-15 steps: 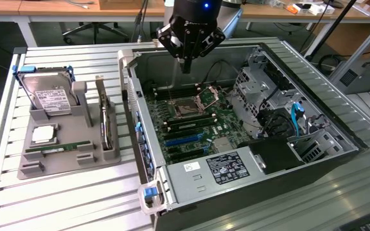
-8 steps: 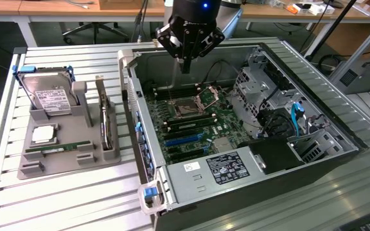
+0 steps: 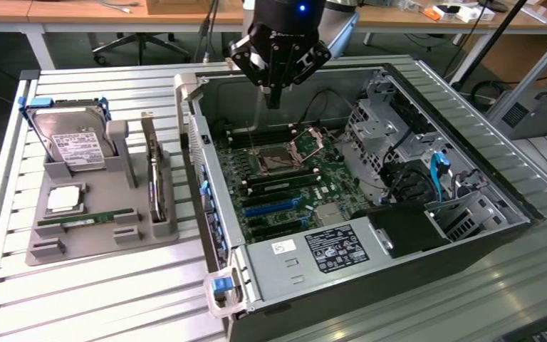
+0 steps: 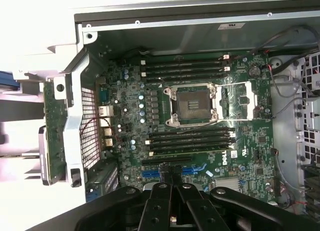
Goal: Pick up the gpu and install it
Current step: 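Reach for the gpu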
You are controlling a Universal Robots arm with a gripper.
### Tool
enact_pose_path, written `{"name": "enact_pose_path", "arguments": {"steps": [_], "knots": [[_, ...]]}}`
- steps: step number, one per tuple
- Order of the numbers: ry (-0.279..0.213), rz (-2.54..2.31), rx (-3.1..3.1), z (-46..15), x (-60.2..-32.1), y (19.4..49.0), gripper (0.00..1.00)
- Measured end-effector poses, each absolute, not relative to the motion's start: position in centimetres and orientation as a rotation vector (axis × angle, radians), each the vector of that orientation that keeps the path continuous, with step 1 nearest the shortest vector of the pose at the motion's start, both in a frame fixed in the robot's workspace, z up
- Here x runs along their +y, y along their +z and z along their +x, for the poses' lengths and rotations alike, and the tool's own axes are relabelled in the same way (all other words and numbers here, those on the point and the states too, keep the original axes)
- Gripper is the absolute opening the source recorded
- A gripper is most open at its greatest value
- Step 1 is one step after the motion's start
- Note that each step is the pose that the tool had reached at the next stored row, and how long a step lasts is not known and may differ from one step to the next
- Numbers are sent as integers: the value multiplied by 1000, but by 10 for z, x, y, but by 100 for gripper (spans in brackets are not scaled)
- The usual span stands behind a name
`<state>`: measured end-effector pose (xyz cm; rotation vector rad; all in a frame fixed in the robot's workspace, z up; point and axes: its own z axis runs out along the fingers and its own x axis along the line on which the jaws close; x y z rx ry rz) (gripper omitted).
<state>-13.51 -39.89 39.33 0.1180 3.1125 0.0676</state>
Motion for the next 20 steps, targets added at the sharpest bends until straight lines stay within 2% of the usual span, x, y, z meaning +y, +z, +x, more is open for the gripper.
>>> {"name": "enact_pose_path", "arguments": {"steps": [20], "knots": [[68,118,3113,-145,-399,393,11]]}}
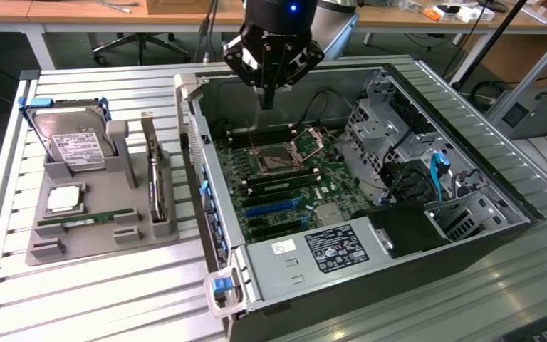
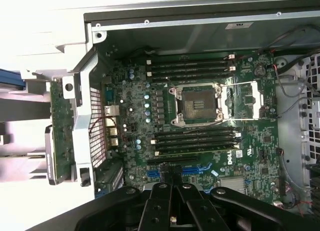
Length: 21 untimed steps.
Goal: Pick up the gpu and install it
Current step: 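Reach for the gpu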
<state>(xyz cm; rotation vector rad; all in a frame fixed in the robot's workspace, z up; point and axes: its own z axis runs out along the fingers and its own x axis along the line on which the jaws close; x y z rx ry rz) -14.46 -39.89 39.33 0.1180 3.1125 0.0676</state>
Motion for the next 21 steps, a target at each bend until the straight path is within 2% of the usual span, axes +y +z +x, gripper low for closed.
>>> {"name": "enact_pose_path", "arguments": {"steps": [21], "knots": [[68,118,3113,-151,-399,393,11]]}}
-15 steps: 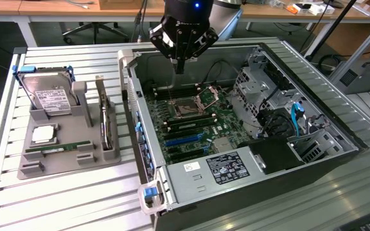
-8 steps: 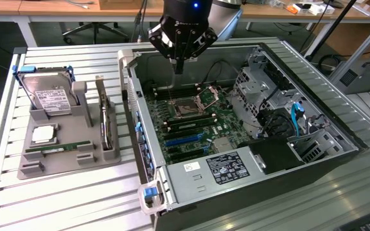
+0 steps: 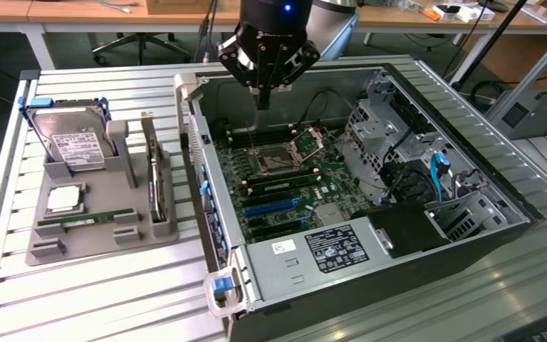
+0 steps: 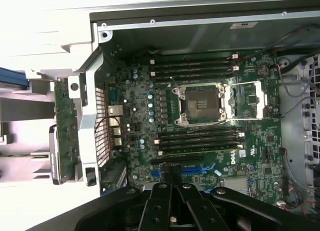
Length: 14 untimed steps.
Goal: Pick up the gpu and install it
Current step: 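Reach for the gpu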
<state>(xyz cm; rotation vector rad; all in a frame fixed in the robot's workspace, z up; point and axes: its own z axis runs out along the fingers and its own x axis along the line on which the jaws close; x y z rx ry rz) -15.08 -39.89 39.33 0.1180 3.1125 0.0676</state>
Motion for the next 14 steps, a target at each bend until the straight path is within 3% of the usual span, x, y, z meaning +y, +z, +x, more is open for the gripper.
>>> {"name": "enact_pose_path", "arguments": {"steps": [14], "knots": [[68,118,3112,-156,-399,393,11]]}}
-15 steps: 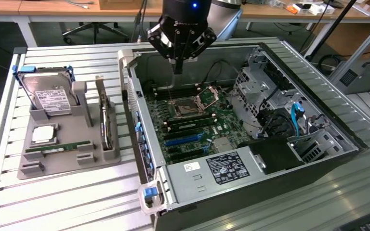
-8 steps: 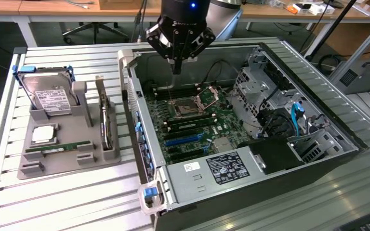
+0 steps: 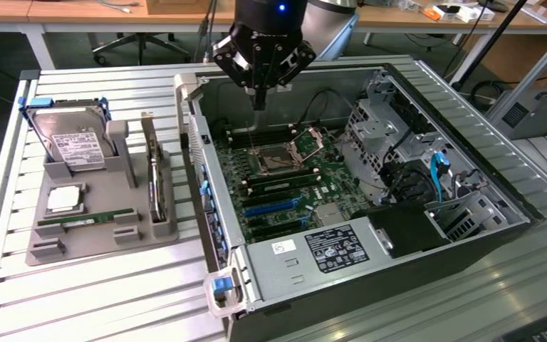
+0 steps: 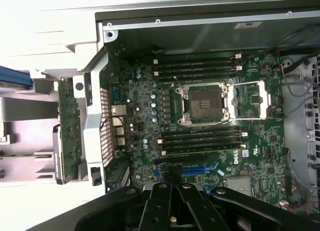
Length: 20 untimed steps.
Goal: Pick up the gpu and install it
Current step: 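Reach for the gpu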
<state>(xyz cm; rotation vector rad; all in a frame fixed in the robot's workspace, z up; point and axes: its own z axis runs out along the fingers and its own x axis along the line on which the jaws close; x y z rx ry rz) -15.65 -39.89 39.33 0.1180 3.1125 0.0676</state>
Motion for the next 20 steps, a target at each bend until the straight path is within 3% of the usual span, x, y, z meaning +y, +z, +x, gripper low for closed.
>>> {"name": "enact_pose_path", "arguments": {"steps": [20], "knots": [[68,118,3112,-166,-399,393,11]]}}
